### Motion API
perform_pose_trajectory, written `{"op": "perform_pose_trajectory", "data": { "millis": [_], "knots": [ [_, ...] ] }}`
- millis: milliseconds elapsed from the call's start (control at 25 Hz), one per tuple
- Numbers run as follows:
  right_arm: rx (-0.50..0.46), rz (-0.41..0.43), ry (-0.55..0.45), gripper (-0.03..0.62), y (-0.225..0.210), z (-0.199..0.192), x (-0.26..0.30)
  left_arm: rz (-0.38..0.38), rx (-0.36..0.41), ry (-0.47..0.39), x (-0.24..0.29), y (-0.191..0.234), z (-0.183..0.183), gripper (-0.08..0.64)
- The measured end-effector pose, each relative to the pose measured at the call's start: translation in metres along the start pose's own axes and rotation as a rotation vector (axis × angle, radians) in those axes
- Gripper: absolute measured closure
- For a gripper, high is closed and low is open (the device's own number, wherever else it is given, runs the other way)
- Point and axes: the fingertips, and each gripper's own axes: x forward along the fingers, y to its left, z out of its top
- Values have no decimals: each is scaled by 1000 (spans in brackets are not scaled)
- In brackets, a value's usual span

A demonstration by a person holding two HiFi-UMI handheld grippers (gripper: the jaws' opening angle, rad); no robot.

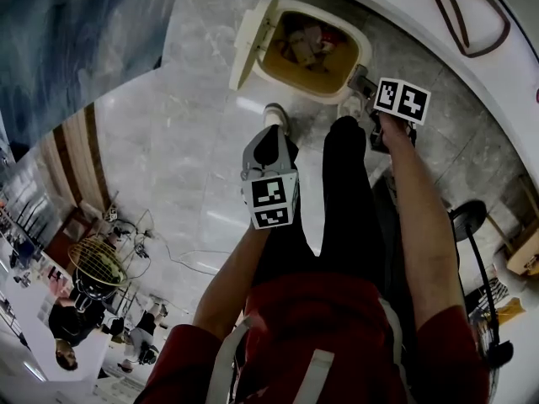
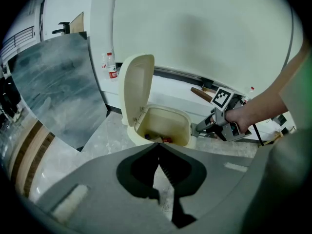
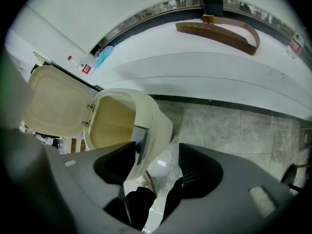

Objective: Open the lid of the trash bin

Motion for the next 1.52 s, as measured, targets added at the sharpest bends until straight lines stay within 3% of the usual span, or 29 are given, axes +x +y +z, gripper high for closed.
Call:
{"op": "perform_pose_trajectory", "data": {
  "millis": [80,440,880,1520],
  "knots": [
    [-7,-16,-8,341,3,-2,-6,-3,3,-9,-5,1,8,555],
    [-81,-44,-6,341,33,-26,-51,-25,12,-66,-34,4,48,555],
    [-132,-1,-89,341,76,-60,-139,-68,31,-150,-97,10,94,555],
    [-124,119,-442,341,167,-43,-282,-148,74,-392,-192,39,185,555]
  ]
}}
